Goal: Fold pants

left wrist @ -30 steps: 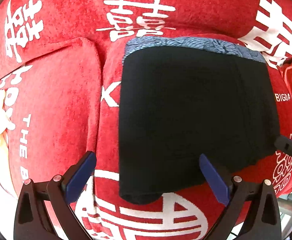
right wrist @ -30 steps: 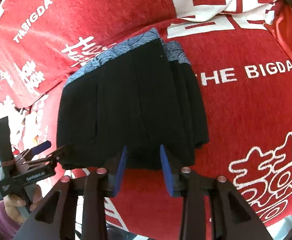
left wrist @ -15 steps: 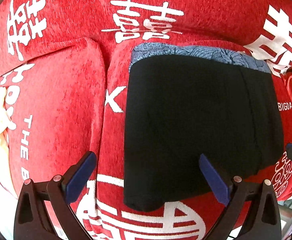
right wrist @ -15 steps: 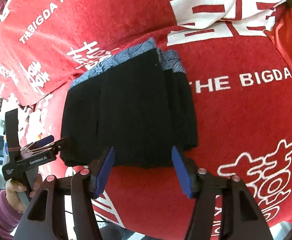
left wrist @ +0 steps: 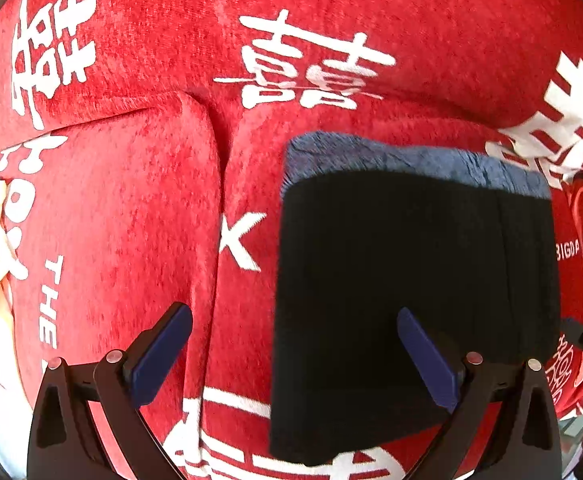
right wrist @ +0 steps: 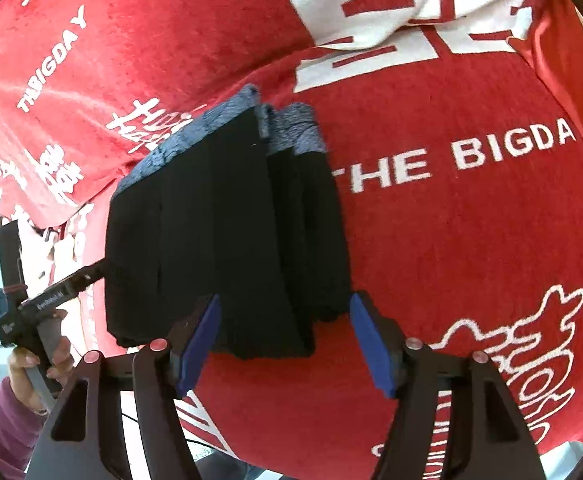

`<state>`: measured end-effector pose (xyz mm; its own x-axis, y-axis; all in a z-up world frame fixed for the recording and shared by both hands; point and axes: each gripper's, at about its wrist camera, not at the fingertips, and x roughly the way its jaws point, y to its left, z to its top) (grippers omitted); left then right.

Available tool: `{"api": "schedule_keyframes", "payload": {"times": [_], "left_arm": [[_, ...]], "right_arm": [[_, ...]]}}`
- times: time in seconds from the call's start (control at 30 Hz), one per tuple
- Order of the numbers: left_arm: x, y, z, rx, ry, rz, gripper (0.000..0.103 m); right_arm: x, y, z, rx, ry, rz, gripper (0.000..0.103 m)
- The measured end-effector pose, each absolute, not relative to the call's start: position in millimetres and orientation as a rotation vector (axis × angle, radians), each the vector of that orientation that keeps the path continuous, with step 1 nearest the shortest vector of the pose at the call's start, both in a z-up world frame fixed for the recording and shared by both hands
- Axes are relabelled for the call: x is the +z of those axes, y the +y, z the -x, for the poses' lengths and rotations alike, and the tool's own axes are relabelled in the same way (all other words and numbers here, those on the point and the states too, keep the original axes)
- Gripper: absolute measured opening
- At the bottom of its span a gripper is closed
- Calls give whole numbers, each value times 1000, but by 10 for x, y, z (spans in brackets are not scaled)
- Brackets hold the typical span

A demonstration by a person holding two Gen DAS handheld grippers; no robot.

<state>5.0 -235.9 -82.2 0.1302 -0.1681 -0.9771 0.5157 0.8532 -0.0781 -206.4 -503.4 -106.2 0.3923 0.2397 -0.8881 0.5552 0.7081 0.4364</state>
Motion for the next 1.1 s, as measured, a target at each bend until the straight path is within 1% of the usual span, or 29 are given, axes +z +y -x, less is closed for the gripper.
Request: {"api": "schedule_keyframes", "payload": {"times": [0.27, 0.37, 0.47, 0.63, 0.67, 0.8, 0.97, 1.1], "left_arm": [[-1001, -2358, -206, -587, 1449, -214, 103], [-1050, -2355, -250, -647, 1485, -176, 103], [-1106, -2361, -289, -716, 1526, -141, 103], [-1145, -2391, -354, -766, 1544, -100, 103], [-1179, -2430, -365, -780, 1555, -94, 103], [-1297, -2608, -372, -806, 1573, -99, 103], [-1338, -2788, -366, -826, 1536, -131, 103], [-1427, -2817, -378, -832, 1537, -100, 103]], "right_arm": [[-1199, -5297, 2069, -220, 1123, -935, 72], [-1252, -5349, 2023, -171, 1119, -962, 79], [-1309, -5389, 1957, -116, 1131, -982, 79], [-1390, -5474, 1855, -51, 1125, -998, 79], [-1431, -5496, 1839, -26, 1123, -1025, 81], [-1626, -5523, 1732, 19, 1153, -1066, 81], [-1701, -5510, 1563, 104, 1156, -1067, 84], [-1846, -5533, 1515, 160, 1134, -1113, 84]]}}
